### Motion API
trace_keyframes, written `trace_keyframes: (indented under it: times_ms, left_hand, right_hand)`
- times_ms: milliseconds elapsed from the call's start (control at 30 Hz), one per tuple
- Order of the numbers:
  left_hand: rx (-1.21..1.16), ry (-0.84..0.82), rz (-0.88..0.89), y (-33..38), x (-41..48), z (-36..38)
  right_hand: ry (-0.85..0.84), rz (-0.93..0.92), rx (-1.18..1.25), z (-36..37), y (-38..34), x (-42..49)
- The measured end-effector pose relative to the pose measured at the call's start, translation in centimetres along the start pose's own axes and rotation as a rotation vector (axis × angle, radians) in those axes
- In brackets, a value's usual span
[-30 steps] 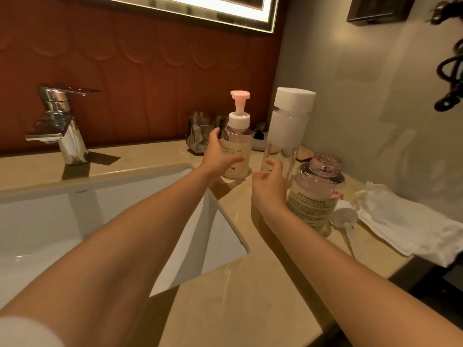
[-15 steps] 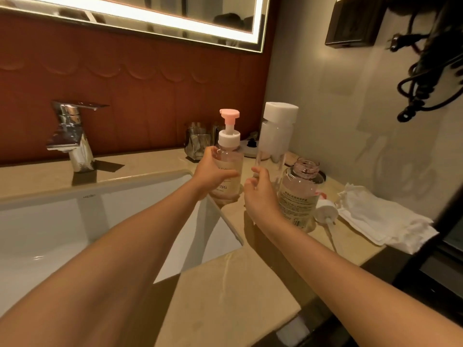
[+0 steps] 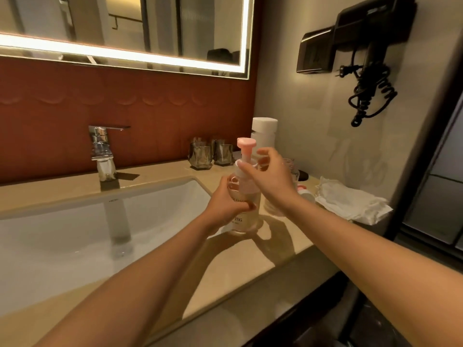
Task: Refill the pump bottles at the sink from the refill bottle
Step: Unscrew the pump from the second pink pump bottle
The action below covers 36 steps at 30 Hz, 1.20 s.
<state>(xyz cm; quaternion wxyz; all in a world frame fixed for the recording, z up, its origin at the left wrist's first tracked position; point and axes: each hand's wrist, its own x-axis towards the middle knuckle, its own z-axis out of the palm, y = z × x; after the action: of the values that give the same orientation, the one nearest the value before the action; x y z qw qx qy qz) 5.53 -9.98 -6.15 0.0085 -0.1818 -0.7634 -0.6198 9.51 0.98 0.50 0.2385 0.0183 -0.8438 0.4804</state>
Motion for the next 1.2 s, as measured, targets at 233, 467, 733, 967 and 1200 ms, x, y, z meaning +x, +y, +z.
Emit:
trace_keyframes:
  times_ms: [233, 467, 733, 967, 1200]
  left_hand:
    - [0.108, -0.018, 0.075, 0.0, -2.8, 2.0]
    - [0.127, 0.033, 0.067, -0.1, -3.3, 2.3]
    - [0.138, 0.032, 0.059, 0.1, -3.5, 2.2]
    - [0.127, 0.029, 0.041, 0.1, -3.4, 2.2]
    - [0.152, 0.041, 0.041, 0.1, -3.4, 2.4]
  right_hand:
    - [0.011, -0.016, -0.043, -1.7, -0.6, -1.9]
    - [-0.106, -0.006, 0.091, -2.0, -1.1, -3.0]
    - [0.046, 0.010, -0.066, -1.5, -1.2, -2.8]
    - [-0.087, 0.000, 0.104, -2.0, -1.0, -3.3]
    - [0.039, 0.037, -0.009, -1.1, -0.9, -3.0]
